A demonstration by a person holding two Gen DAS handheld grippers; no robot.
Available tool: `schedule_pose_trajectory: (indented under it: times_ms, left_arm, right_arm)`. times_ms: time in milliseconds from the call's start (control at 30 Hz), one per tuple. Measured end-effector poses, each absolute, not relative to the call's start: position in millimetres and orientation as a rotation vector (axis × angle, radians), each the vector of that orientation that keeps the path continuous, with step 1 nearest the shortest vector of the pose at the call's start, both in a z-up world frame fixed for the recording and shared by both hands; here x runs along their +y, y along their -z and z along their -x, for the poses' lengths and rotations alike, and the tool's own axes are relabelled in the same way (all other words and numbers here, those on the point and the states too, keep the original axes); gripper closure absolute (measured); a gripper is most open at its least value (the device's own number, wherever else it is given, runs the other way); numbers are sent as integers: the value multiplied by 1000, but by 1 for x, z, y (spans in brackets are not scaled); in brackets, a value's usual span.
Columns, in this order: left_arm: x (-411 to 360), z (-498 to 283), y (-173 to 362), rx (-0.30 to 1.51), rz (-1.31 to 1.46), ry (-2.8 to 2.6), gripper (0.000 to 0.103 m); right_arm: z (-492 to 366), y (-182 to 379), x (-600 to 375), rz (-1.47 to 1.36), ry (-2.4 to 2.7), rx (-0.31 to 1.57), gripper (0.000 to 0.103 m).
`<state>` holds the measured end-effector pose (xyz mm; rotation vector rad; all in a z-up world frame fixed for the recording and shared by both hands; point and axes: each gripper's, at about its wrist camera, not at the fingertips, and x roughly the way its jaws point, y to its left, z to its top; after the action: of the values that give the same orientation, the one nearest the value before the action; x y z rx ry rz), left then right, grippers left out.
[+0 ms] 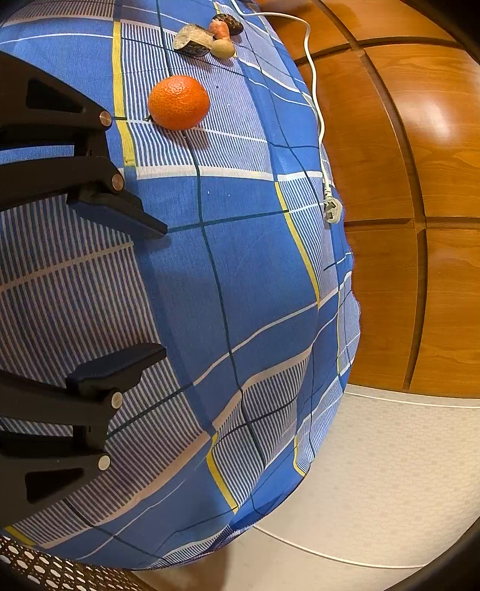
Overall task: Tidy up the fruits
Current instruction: 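Lower the dark fruit into the tray beside the eggplant slice, open left tool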
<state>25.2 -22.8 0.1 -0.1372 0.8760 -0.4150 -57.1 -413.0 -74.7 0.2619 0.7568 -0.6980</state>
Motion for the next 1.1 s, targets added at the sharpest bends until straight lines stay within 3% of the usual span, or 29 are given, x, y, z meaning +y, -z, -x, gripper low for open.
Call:
schedule_pose_trajectory:
  times_ms: [400,1100]
  left_arm:
    - [75,-26,10,847,255,161,53]
    - [66,-62,18,861,175,68,53]
  right_arm:
    - [55,75,-410,-233,714,769,44]
    - [54,75,-408,-214,723,776,44]
